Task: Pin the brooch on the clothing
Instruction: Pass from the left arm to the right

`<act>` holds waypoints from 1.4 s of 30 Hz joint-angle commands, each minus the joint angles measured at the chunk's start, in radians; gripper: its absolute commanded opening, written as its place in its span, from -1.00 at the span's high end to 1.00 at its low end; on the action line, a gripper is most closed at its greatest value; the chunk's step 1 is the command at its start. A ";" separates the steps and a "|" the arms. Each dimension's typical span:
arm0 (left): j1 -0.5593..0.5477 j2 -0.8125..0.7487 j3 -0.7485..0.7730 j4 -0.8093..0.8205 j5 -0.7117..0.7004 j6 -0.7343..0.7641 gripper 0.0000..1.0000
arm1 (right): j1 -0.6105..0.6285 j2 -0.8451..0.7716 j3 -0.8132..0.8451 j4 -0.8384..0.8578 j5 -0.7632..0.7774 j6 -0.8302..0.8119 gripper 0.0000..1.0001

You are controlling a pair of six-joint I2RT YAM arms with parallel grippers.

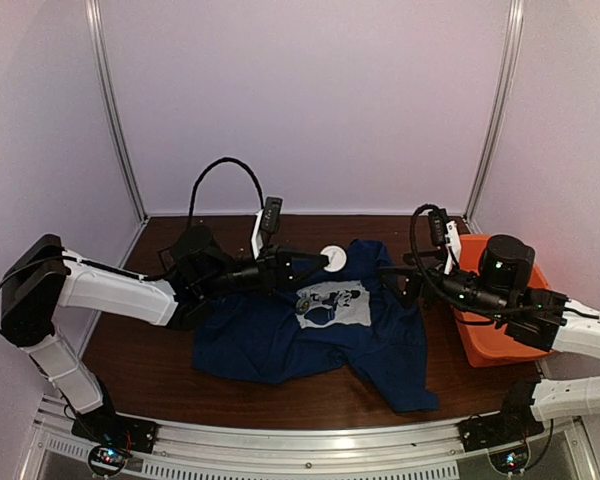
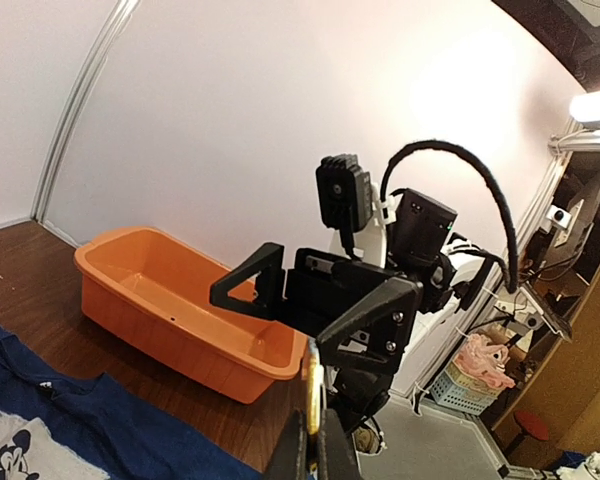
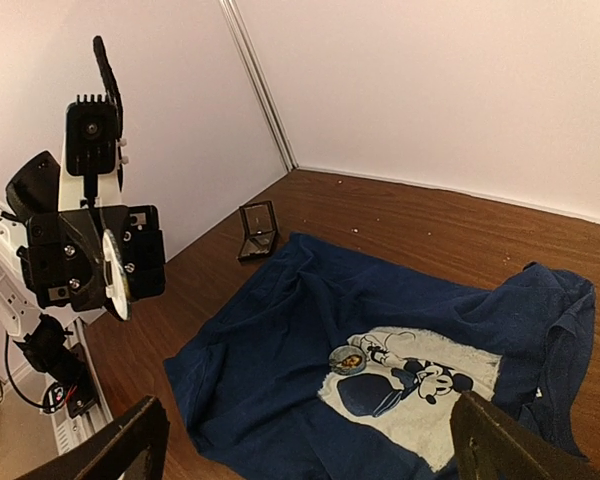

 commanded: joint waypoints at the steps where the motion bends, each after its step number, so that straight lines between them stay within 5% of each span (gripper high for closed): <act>1: 0.001 0.021 -0.019 0.135 -0.044 -0.051 1.00 | -0.001 0.007 -0.014 0.062 -0.005 0.011 -1.00; 23: -0.095 -0.037 -0.055 0.000 -0.380 -0.018 1.00 | -0.001 0.091 -0.050 0.248 -0.085 0.067 -0.93; 42: -0.113 -0.021 -0.086 0.103 -0.387 -0.063 1.00 | 0.000 0.180 -0.123 0.574 -0.225 0.140 -0.59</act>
